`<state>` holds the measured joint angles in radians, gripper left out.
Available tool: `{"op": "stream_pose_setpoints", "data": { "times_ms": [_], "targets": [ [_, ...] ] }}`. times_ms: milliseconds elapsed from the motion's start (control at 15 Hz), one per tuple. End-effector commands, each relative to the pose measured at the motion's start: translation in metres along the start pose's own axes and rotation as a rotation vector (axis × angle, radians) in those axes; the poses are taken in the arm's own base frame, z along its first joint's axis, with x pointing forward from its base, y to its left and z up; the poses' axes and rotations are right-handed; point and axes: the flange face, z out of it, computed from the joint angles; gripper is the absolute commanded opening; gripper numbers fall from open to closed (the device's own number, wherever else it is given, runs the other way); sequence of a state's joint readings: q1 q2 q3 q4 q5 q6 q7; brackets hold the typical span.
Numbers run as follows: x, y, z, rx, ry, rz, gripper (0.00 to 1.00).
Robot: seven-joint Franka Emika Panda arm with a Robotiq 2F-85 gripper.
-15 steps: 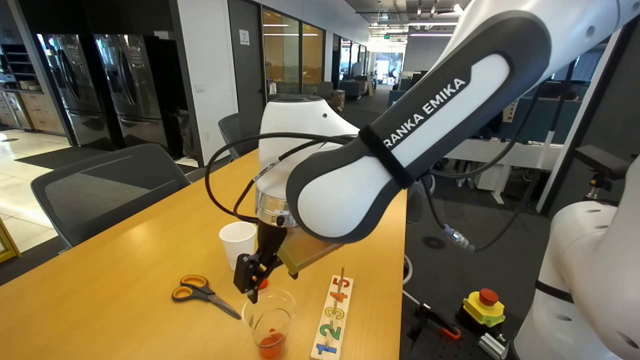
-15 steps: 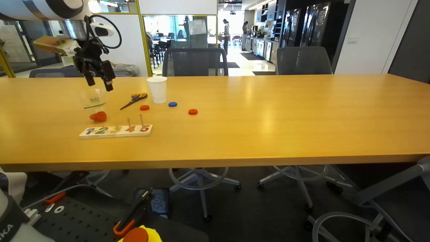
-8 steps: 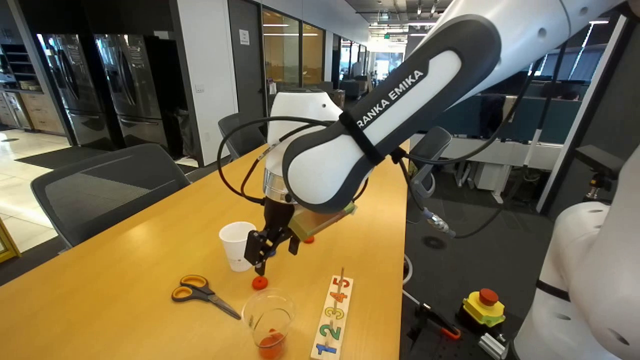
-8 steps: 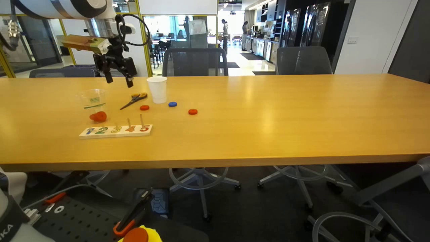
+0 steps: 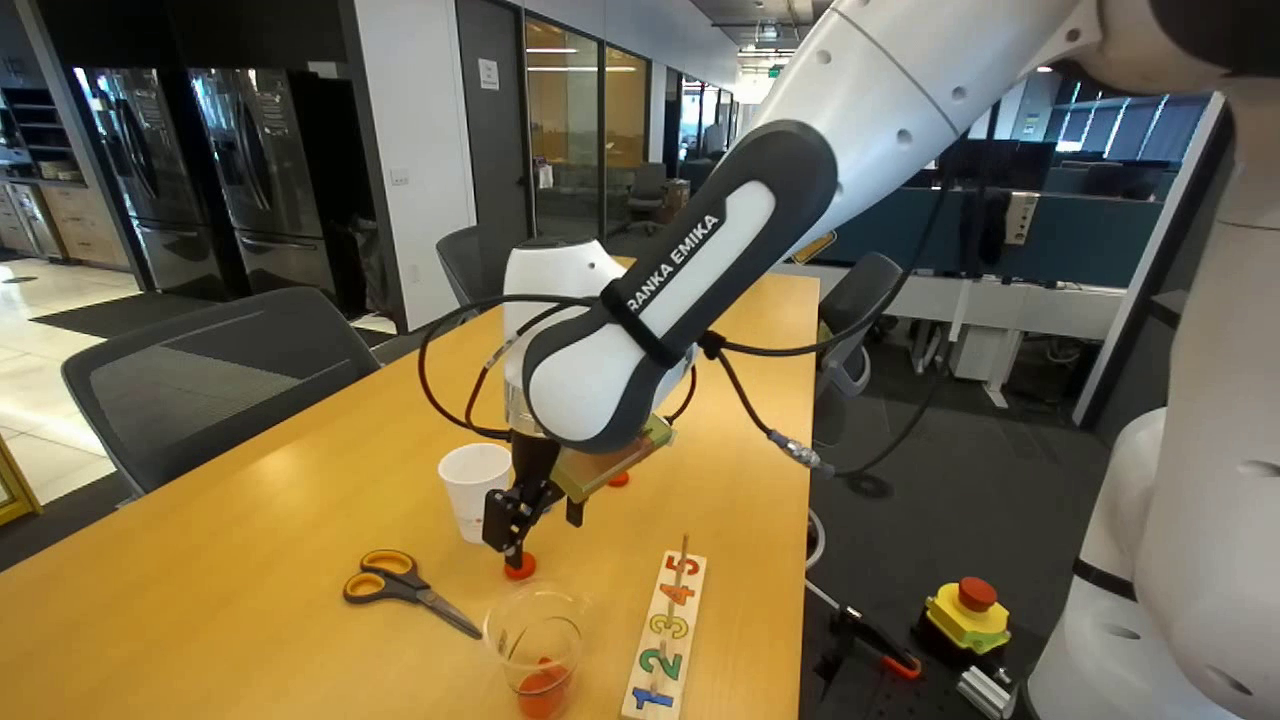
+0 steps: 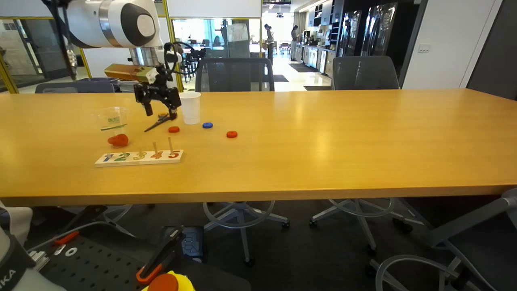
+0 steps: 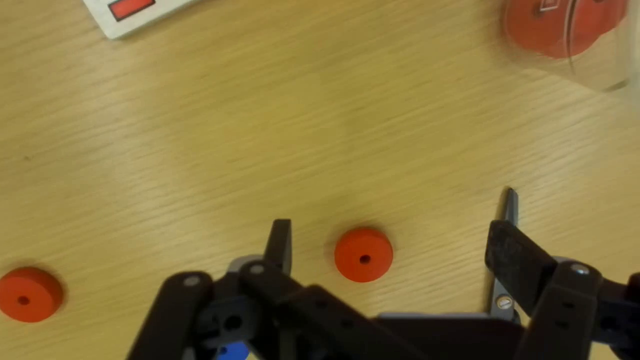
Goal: Put the orange discs in the clear cup and the blue disc in the white cup
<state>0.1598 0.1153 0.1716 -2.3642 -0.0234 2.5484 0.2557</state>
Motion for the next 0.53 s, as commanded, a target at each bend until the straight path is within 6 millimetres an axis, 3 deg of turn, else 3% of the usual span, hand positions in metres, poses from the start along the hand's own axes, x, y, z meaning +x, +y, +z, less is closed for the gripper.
{"op": "stream_pose_setpoints", "data": {
  "times_ms": [0, 200, 467],
  "targets": [
    [0.028, -0.002, 0.029, -0.008, -0.016, 0.008, 1.00],
    [0.040, -0.004, 0.047, -0.004, -0.038, 0.015, 1.00],
    [0.050, -0.006, 0.054, 0.011, -0.038, 0.021, 1.00]
  ]
}}
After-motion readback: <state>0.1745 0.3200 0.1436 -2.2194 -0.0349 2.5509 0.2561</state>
